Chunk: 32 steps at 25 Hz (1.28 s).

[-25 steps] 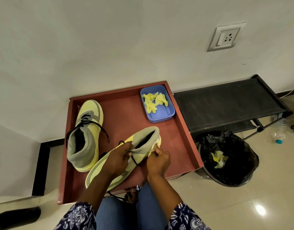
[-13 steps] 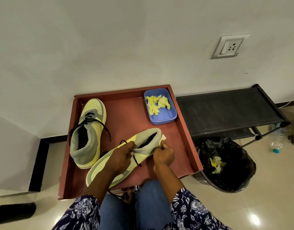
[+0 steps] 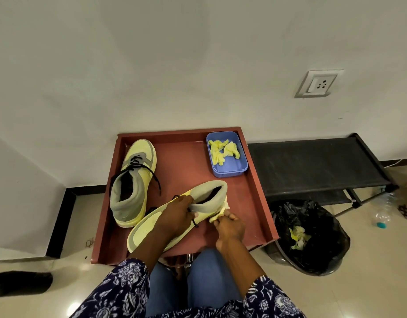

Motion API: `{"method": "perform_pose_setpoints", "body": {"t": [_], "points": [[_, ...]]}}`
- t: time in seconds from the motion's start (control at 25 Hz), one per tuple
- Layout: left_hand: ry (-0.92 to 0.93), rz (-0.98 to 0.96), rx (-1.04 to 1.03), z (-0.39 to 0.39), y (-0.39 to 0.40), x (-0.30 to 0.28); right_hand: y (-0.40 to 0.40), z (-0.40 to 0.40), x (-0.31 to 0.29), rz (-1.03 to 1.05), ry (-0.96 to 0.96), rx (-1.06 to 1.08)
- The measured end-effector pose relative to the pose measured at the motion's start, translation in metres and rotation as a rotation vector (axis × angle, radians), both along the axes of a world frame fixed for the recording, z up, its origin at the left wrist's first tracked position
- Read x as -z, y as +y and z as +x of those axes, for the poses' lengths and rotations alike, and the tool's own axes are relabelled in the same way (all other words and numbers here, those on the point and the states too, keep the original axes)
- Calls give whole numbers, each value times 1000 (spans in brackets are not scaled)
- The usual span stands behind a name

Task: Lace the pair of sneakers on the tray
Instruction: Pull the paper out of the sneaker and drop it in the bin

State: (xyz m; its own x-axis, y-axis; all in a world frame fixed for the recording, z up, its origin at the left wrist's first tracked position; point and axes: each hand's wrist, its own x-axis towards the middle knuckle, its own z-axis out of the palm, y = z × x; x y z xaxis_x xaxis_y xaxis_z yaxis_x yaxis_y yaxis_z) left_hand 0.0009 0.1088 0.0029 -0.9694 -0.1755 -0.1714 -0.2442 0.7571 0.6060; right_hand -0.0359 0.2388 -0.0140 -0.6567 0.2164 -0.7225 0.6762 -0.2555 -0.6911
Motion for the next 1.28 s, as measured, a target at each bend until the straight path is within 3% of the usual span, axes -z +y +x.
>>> {"method": "perform_pose_setpoints", "body": {"t": [0.52,0.88,1.28], "points": [[-19,-240,128,-17,8,-80,80,-14,-43,-90,142,29],[77,-524,444,-52,-10,-144,81,-4,-54,-236,171,-5],[32,-772,657,-79,-44,-92,70,23,-38,-137,151,-160]]}}
